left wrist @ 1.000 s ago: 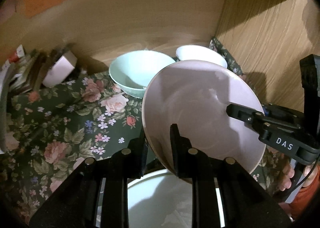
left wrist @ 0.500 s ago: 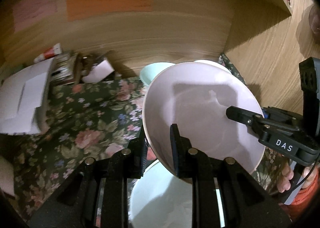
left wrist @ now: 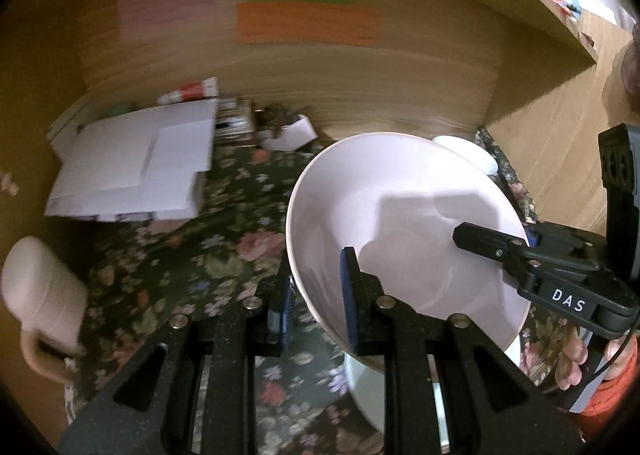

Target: Organize plates and bowls

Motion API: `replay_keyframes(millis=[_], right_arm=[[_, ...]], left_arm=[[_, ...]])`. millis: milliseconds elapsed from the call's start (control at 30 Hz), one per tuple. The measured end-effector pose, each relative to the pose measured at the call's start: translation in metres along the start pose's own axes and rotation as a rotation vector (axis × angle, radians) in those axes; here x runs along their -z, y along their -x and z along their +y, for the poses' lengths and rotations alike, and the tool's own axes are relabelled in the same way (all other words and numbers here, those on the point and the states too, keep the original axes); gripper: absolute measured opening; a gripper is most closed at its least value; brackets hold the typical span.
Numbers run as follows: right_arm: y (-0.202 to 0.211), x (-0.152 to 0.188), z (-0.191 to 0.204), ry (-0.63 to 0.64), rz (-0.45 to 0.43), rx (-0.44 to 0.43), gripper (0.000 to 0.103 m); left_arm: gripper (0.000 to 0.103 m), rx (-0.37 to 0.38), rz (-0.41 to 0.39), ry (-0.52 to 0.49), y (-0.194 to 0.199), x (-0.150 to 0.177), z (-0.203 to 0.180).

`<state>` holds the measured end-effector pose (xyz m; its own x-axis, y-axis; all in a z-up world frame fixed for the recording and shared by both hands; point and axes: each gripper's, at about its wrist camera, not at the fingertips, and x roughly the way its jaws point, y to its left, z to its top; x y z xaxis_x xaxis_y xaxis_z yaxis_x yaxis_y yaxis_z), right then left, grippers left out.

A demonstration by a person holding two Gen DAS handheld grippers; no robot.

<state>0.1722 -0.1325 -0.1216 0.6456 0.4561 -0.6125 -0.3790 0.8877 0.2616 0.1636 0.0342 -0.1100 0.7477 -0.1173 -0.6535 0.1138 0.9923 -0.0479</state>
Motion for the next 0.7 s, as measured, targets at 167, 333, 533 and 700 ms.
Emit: replay_keyframes(millis=[167,333,533,700], right_arm=[[-0.007,0.003,0.025,0.034,0.01,-0.032,0.023],[-0.017,0.009,0.047,0.056,0.03,-0.073,0.023],[-0.03,0.015,0.071,0.079,0.062,-0.118,0.023],[-0.044,0.021,0.088,0.102,0.098,-0.135,0.023]], left_arm=[[0.021,-0.037,-0.01,0.028,0.017,0.01,0.021],[0.021,-0.074,-0.009,0.058,0.032,0.024,0.042],[0.021,-0.114,-0.009,0.086,0.046,0.042,0.063],[0.021,-0.131,0.001,0.123,0.05,0.058,0.081]])
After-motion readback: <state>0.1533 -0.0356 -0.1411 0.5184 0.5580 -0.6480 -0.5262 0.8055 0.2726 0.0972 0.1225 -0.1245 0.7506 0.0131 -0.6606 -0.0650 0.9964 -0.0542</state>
